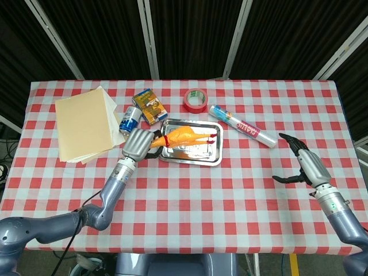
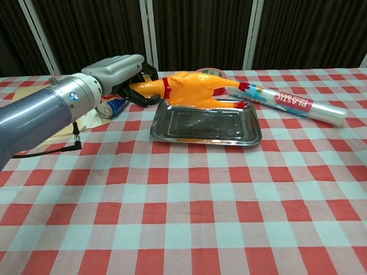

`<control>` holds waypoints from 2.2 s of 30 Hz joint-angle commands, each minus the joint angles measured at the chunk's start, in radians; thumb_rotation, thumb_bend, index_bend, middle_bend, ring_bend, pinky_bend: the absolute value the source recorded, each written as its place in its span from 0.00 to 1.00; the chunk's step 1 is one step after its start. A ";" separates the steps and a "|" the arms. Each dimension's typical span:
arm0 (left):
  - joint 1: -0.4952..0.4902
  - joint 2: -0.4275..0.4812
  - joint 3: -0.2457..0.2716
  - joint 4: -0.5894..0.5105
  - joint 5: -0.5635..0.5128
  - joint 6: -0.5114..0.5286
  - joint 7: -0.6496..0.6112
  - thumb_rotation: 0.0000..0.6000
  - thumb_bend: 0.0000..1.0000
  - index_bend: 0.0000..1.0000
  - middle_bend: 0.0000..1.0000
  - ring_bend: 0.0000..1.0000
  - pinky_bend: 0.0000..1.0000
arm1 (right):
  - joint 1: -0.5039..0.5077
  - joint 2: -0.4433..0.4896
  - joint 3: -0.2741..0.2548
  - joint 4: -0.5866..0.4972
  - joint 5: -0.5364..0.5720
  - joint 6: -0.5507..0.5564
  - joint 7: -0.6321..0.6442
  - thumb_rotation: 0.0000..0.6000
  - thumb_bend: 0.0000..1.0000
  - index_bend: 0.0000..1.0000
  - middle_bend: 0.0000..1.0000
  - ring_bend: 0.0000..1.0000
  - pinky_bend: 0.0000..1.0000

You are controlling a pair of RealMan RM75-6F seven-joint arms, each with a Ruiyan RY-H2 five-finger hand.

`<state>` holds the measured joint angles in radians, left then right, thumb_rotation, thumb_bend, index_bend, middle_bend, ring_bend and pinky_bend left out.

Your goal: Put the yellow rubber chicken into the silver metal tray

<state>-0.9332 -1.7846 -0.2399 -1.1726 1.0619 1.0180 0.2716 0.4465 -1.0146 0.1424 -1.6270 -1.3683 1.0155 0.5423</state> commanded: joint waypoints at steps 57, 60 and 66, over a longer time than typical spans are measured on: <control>0.100 0.132 -0.087 -0.215 -0.062 0.035 0.117 1.00 0.05 0.00 0.00 0.00 0.00 | -0.029 0.028 0.018 -0.005 -0.008 0.034 0.023 1.00 0.15 0.00 0.08 0.00 0.03; 0.166 0.248 -0.047 -0.357 -0.062 0.071 0.144 1.00 0.08 0.04 0.01 0.00 0.00 | -0.037 0.022 0.021 0.004 -0.005 0.056 0.002 1.00 0.15 0.00 0.08 0.00 0.03; 0.315 0.411 0.023 -0.532 0.002 0.183 0.060 1.00 0.11 0.11 0.06 0.00 0.00 | -0.066 -0.005 0.016 0.026 0.009 0.119 -0.109 1.00 0.15 0.00 0.08 0.00 0.03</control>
<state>-0.6892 -1.4427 -0.2626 -1.6357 1.0246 1.1403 0.3711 0.3939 -1.0064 0.1610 -1.6118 -1.3660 1.1097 0.4728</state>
